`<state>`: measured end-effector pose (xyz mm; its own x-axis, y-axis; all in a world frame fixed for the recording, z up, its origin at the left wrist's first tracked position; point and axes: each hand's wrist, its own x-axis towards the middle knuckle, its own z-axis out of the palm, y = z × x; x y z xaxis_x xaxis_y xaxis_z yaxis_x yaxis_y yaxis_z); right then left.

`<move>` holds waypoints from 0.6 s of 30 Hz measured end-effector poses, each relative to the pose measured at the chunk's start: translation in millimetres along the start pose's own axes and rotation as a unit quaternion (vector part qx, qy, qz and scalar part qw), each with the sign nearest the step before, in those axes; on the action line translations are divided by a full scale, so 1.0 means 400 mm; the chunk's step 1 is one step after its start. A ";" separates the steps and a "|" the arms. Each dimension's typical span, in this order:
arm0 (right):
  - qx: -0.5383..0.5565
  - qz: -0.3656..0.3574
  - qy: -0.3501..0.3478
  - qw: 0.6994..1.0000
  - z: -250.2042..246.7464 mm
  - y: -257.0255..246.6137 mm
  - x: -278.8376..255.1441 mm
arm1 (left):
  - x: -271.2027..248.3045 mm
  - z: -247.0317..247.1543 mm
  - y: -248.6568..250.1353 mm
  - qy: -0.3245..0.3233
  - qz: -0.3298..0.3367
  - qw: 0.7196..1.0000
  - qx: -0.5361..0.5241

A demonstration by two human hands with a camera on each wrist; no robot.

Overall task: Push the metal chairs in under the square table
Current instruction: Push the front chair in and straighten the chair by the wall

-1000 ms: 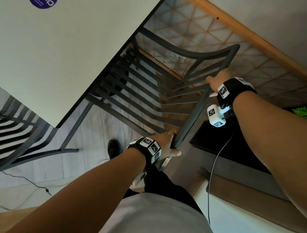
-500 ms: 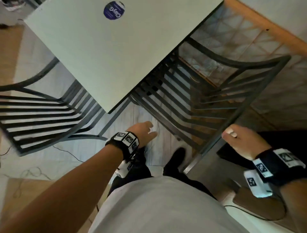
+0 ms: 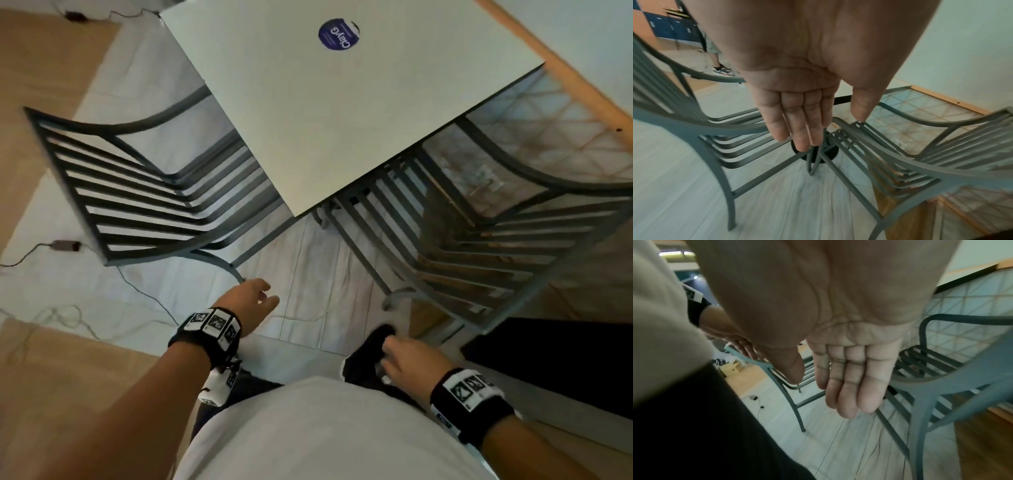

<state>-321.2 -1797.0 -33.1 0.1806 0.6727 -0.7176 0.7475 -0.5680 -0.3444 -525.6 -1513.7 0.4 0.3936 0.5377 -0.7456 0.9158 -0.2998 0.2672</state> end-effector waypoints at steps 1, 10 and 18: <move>-0.009 0.007 -0.010 1.000 0.016 -0.036 0.016 | 0.000 -0.007 -0.050 0.004 0.000 1.000 -0.008; -0.016 0.065 -0.021 0.998 0.172 -0.487 0.162 | 0.026 -0.113 -0.547 -0.004 0.040 0.999 -0.007; -0.017 0.030 0.043 0.998 0.120 -0.903 0.229 | -0.025 -0.287 -0.861 -0.011 0.076 0.997 0.008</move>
<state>-605.3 -1552.8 -3.4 0.2788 0.6774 -0.6807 0.7544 -0.5931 -0.2812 -835.8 -1325.3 -14.1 0.5259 0.4684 -0.7099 0.8443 -0.3887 0.3690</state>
